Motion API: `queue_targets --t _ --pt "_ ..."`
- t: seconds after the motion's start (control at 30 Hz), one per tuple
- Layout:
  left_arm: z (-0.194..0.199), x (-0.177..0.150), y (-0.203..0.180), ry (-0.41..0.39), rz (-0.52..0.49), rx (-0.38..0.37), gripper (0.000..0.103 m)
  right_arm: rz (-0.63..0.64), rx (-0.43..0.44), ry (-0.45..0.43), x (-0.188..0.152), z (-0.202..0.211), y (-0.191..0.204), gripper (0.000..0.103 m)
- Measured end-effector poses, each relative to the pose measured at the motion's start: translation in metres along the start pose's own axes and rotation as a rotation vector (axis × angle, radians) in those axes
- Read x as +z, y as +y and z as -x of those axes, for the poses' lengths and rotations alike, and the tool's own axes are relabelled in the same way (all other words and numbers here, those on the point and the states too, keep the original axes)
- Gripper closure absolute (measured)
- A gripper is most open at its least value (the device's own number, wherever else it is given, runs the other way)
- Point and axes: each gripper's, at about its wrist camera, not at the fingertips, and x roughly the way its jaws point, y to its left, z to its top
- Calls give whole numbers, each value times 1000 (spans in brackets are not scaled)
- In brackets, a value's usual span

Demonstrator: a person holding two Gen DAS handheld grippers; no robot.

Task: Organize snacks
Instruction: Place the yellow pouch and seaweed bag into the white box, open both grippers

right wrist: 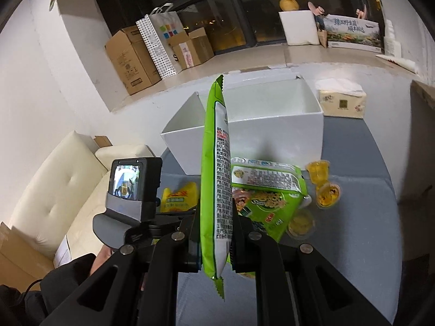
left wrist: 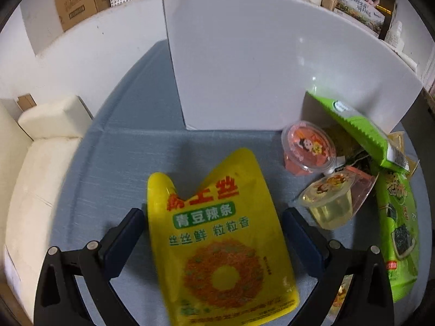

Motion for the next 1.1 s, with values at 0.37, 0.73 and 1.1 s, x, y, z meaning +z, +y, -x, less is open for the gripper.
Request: queue_targets --t 0.37,0.73,1.1 --pt "36 -20 13 -47 -17 -130 42 6 2 6 -4 -4 0 89" --pt "126 9 23 -214 -46 -224 47 5 -12 -66 27 9 -5 89" --pt "125 161 -1 -273 -46 -251 46 -12 -93 -53 145 -44 -32 89"
